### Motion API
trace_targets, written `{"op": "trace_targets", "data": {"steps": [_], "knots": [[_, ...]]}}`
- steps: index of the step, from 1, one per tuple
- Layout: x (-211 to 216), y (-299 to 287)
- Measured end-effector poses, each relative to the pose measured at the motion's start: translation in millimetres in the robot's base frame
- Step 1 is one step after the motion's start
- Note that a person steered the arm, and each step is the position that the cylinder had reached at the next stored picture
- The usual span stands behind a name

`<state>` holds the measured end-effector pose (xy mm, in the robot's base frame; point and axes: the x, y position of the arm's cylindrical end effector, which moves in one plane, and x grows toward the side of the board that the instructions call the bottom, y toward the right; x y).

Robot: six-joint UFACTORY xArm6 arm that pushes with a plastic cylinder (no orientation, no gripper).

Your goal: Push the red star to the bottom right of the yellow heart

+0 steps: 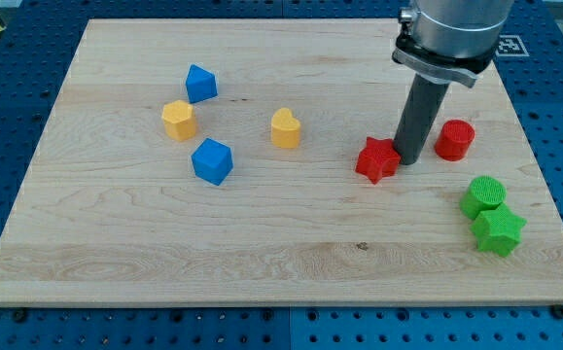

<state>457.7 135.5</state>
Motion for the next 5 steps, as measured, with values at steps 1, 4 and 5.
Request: {"op": "trace_targets", "data": {"steps": [1, 4, 5], "knots": [[0, -19], [34, -83], [34, -79]]}}
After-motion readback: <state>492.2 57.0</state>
